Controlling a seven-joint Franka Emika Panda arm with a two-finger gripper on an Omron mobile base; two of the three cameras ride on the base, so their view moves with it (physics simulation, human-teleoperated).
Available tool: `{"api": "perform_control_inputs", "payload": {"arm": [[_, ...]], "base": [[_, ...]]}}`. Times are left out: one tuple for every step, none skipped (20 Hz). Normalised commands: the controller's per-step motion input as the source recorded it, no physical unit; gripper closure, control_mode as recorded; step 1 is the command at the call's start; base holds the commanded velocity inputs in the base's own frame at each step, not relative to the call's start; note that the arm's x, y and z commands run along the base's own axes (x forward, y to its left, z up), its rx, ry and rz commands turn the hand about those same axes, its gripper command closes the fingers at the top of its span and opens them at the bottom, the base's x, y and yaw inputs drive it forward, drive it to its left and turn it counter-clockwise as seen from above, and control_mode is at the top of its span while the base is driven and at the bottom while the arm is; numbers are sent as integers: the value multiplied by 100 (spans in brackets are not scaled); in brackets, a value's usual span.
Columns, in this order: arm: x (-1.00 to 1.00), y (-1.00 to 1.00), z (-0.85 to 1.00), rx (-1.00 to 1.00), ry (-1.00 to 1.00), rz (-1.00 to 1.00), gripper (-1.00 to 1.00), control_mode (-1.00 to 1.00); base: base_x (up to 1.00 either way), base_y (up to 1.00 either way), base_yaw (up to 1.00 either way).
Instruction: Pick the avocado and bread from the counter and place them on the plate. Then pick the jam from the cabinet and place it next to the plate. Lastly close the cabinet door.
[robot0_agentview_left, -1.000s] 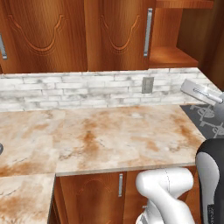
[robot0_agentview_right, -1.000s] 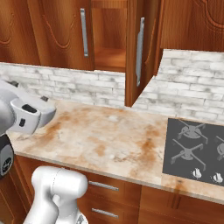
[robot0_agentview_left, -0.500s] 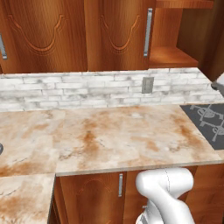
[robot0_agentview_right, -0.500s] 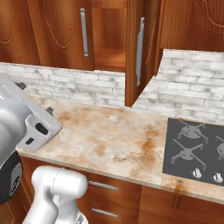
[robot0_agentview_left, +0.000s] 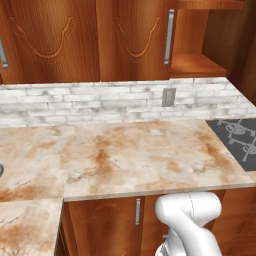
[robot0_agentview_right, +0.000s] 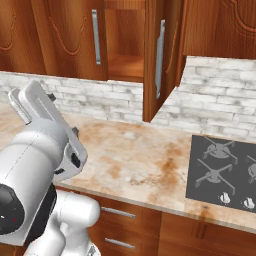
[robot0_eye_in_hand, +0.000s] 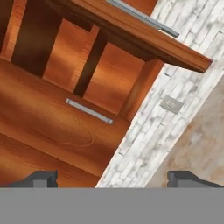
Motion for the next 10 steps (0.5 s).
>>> {"api": "perform_control_inputs", "payload": {"arm": [[0,-39,0,21,0,3,-100,-100],[0,-40,0,23,0,4,-100,-100],[0,-41,0,23,0,4,-100,-100],[0,-41,0,23,0,4,-100,-100],[0,-40,0,22,0,5,-100,-100],[0,-38,0,22,0,5,-100,-100],[0,-39,0,22,0,6,-100,-100],[0,-39,0,22,0,6,-100,-100],[0,-40,0,22,0,7,-100,-100],[0,-39,1,21,0,7,-100,-100]], "base": [[0,0,0],[0,0,0],[0,0,0],[0,0,0],[0,0,0],[0,0,0],[0,0,0],[0,0,0],[0,0,0],[0,0,0]]}}
